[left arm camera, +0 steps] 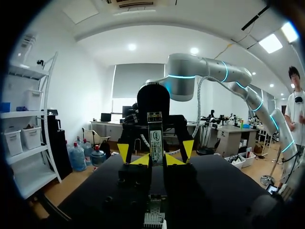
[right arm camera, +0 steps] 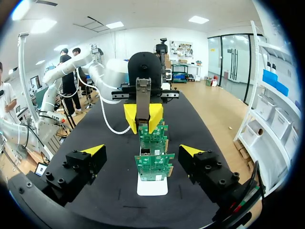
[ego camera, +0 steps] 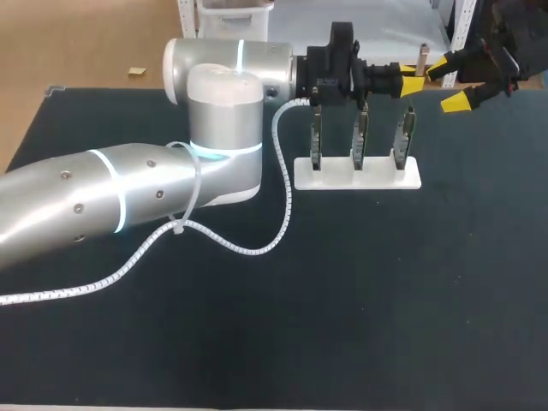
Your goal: Pick up the optical module with the left hand, and insert it into the network port with the right hand.
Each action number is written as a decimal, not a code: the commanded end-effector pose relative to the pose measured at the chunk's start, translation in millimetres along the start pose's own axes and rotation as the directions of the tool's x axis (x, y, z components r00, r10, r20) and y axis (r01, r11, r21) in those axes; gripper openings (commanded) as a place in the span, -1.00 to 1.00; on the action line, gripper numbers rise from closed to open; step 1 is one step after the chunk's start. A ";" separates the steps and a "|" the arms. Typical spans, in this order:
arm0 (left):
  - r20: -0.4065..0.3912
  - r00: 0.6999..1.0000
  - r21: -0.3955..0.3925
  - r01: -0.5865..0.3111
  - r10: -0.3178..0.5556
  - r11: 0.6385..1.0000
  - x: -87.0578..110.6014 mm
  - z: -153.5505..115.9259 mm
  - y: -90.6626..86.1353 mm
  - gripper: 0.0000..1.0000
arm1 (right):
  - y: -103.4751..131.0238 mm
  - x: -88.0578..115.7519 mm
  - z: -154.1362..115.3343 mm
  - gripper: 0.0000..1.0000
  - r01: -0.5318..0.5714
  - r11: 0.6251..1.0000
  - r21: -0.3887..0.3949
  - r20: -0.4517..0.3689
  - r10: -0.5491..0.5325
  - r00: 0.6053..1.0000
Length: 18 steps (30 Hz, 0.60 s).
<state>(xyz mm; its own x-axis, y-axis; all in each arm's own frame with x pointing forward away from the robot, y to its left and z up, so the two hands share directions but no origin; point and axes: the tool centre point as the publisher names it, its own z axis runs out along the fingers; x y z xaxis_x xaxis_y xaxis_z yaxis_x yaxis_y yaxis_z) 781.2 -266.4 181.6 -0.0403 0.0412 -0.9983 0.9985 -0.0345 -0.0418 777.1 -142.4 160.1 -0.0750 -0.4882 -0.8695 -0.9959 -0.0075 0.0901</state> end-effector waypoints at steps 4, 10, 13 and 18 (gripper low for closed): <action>-0.014 1.000 0.006 -0.015 0.015 1.000 5.4 0.5 -2.6 -1.00 | 2.2 -0.2 0.4 1.00 0.002 1.000 0.005 -0.001 -0.002 1.000; -0.023 0.999 0.017 -0.042 0.043 0.999 11.6 2.7 -5.1 -1.00 | 2.2 -0.2 0.4 1.00 0.002 1.000 0.005 -0.001 -0.002 1.000; -0.019 0.998 0.023 -0.054 0.055 0.998 13.3 3.7 -5.9 -1.00 | 2.2 -0.2 0.4 1.00 0.002 1.000 0.005 -0.001 -0.002 1.000; -0.018 0.999 0.003 -0.035 0.035 0.999 14.6 3.2 -3.6 -1.00 | 2.2 -0.2 0.4 1.00 0.002 1.000 0.005 -0.001 -0.002 1.000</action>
<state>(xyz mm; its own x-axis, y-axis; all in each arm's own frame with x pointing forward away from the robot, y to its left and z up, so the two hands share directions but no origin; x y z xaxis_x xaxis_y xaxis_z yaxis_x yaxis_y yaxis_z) 776.9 -267.5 167.7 -0.0032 0.0593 -0.9982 0.9991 -0.0430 -0.0057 777.1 -142.4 160.1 -0.0750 -0.4882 -0.8695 -0.9959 -0.0075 0.0901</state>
